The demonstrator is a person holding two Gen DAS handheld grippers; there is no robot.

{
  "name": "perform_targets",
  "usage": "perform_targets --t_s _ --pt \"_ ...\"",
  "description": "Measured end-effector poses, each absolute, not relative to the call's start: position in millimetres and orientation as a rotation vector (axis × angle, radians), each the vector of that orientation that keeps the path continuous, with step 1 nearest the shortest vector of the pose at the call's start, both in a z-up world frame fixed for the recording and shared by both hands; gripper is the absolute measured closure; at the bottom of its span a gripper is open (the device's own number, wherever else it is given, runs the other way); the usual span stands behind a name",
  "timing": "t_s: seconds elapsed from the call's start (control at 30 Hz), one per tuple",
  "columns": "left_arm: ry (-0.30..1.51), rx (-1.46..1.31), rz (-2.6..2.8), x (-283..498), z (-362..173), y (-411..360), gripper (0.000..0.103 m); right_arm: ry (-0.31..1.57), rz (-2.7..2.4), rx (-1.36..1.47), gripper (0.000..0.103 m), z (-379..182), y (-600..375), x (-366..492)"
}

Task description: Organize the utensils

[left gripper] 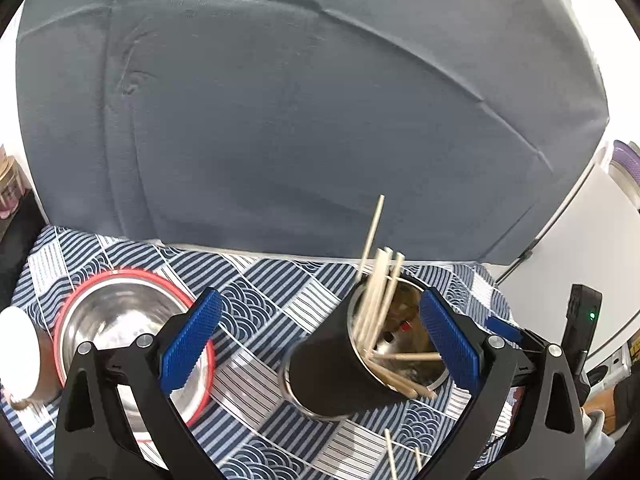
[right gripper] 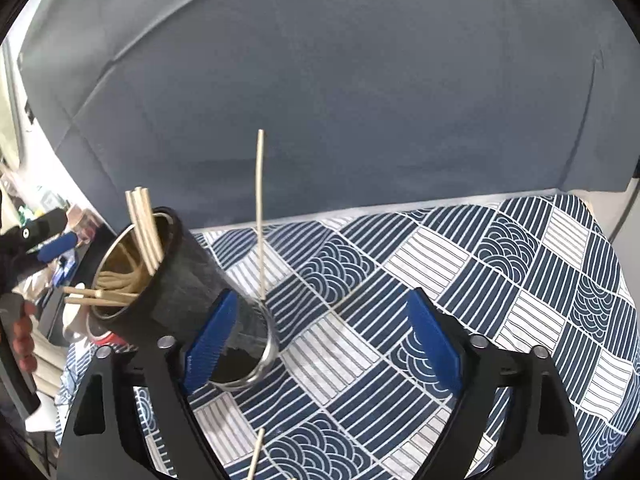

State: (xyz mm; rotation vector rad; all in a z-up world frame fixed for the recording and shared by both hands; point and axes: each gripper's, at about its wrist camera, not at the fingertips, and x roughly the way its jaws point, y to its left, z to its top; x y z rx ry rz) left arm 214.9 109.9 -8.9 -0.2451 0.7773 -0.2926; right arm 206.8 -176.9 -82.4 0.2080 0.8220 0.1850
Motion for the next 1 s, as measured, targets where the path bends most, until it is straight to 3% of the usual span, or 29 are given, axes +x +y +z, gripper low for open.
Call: perform_targets --t_s 0.57,1.0 --pt "0.952 -0.128 -0.482 347.1 -54.3 97.4 0.006 0.944 0.114 0.286 0.019 -135.2 -207.4 252.1" --pt "1.04 0.001 -0.811 394.2 -90.6 31.5 0.006 0.996 0.1 0.282 0.019 -162.6 -212.8 262.3"
